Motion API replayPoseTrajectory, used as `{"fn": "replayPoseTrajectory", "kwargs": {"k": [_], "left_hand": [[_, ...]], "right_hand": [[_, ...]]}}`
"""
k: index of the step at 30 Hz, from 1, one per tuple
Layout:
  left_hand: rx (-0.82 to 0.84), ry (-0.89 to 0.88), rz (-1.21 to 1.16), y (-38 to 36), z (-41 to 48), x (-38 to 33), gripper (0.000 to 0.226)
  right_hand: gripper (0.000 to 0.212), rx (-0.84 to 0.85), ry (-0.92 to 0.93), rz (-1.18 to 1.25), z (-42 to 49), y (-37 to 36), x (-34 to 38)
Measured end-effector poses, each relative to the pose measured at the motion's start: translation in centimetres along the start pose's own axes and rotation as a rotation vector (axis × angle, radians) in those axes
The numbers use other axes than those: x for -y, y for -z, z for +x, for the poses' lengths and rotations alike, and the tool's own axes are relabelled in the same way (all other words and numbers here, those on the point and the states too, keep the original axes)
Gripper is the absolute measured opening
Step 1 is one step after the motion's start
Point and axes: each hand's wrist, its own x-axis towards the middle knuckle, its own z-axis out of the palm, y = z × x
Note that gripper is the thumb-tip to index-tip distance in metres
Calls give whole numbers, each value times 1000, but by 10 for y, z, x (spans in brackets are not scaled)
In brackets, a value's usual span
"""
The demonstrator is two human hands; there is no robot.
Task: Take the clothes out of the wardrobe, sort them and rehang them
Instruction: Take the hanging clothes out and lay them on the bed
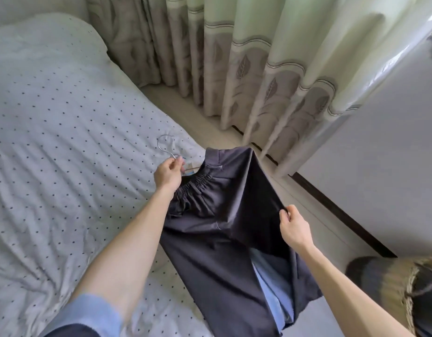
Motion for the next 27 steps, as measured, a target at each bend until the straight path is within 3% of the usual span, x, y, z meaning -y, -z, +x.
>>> {"fn": "replayPoseTrajectory", "kwargs": {"k": [5,8,11,16,18,22,25,27], "left_hand": [[-60,26,71,-17,82,24,39],[70,-7,206,-40,119,46,32],[156,-30,293,-61,144,70,35],[258,70,370,-69,178,110,42],[278,60,463,-75,181,119,47],[266,14,646,-95,175,130,47],[76,29,758,-101,158,126,52],[-90,0,704,-104,134,119,53]], "right_hand": [[24,100,45,-73,48,-37,13],[50,280,-40,-304,68,-68,-25],[58,389,-112,-401,67,-92,-66],[66,194,-81,-455,60,-111,-91],[57,135,-152,-514,67,-112,-88],[8,174,-131,-709,73,-113,-85],[14,115,-54,-765,69,-111,-90],[14,87,-28,-763,66,-112,-99]]}}
